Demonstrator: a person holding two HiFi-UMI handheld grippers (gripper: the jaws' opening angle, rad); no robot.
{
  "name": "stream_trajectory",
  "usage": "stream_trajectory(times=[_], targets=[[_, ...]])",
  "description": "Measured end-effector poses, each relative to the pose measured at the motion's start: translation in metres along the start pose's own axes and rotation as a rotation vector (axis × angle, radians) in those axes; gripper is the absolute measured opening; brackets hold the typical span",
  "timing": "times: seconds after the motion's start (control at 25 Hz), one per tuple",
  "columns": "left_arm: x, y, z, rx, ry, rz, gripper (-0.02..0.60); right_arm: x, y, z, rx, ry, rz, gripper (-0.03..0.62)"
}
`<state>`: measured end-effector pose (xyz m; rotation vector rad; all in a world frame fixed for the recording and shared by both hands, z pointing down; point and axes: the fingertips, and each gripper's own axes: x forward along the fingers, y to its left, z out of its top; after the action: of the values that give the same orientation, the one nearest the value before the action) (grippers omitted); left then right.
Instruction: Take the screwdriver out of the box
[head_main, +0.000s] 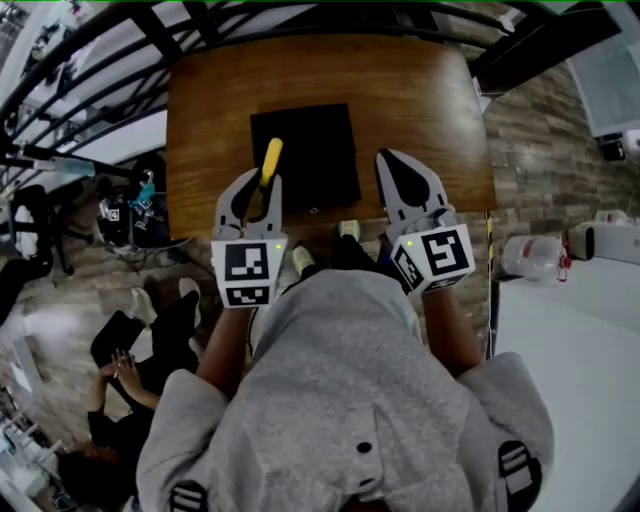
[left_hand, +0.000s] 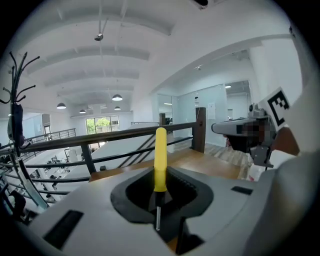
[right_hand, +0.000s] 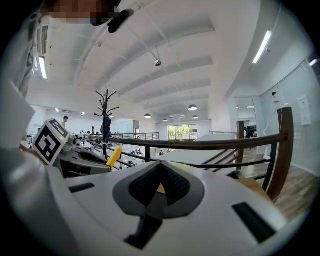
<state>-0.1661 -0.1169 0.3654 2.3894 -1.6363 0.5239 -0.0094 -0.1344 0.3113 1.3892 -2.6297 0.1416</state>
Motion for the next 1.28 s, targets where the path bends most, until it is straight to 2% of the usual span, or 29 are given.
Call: stream_trajectory(times=[0.32,0.56,0.92,1.28], targets=[[-0.036,0.01,0.034,-0.023,-0.131,0.05,0.081,-0.008,0.012,0.003,0.019,-0.025,0.003,0.015],[-0.058,0.015,0.046,-0.041,-0.179,0.071,0.081,-0.008,0.023,0.013,0.012,-0.049,0.033,0.015],[-0.081,0.0,0.037,-0.054,-0.184,0.039,0.081,-0.028,0.043,0.019,-0.003,-0.055,0.046,0.015],[-0.088,-0.021,0.038,-0.023,-0.193,0.039,0.081,-0.045,0.037,0.017,0.01,-0.073,0.048,0.015]])
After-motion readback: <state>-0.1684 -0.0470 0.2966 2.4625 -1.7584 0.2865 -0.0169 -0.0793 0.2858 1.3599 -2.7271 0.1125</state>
